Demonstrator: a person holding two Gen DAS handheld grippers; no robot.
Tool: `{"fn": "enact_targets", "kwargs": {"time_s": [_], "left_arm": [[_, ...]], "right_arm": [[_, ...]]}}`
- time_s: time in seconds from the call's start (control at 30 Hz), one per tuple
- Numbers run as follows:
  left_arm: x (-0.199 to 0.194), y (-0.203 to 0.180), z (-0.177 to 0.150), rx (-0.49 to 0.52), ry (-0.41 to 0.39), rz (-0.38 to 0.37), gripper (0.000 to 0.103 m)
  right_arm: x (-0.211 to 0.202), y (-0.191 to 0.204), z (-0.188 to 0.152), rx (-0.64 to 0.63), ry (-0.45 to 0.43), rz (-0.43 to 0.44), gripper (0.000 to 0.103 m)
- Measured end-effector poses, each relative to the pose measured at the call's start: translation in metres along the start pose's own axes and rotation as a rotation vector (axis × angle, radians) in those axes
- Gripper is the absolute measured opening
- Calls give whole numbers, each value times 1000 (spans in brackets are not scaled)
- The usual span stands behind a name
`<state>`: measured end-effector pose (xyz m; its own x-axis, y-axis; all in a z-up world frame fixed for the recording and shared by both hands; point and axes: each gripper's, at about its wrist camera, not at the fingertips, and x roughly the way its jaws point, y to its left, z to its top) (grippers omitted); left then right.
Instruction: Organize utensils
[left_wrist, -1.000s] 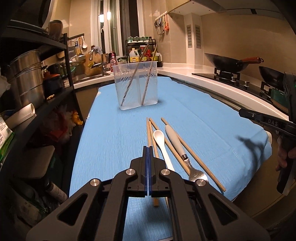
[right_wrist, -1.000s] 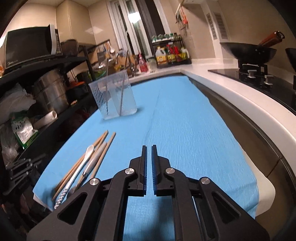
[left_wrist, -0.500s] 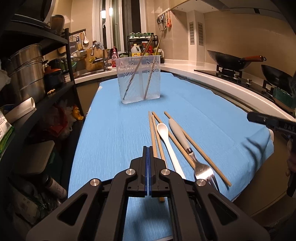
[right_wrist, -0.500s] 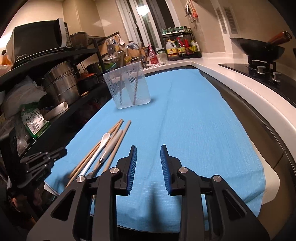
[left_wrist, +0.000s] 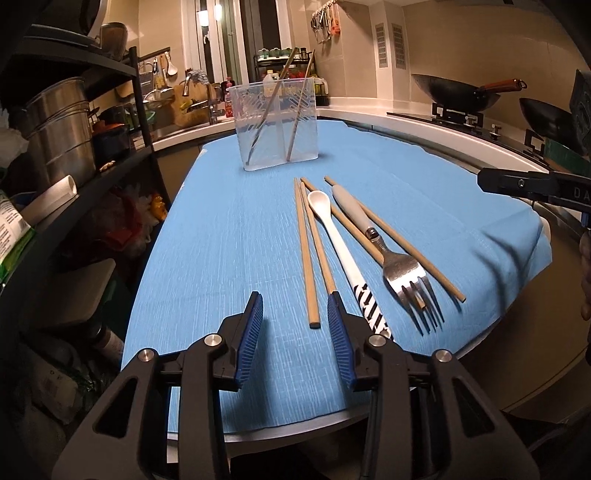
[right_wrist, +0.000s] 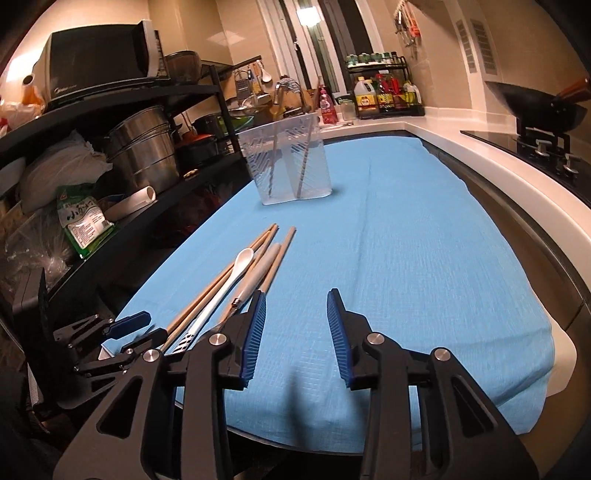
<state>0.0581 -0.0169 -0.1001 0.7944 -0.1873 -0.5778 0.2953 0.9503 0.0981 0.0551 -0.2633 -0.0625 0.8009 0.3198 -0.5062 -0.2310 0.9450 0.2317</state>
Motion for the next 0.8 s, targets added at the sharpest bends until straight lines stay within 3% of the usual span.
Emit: {"fn": "enact_targets", "kwargs": {"time_s": [0.23, 0.43, 0.7, 0.77, 0.8], "left_arm": [[2, 0, -4, -12, -9, 10, 37], [6, 0, -2, -23, -12, 16, 37], [9, 1, -2, -50, -17, 18, 37], [9, 0, -3, -62, -20, 19, 37], [10, 0, -3, -63, -22, 19, 37]], "right_arm": [[18, 38, -29, -86, 41, 32, 36], [29, 56, -52, -164, 61, -35, 36], [32, 58, -68, -213, -64, -86, 35], [32, 58, -70, -217, -85, -85, 32], [31, 58, -71, -218, -91, -75, 25]]}}
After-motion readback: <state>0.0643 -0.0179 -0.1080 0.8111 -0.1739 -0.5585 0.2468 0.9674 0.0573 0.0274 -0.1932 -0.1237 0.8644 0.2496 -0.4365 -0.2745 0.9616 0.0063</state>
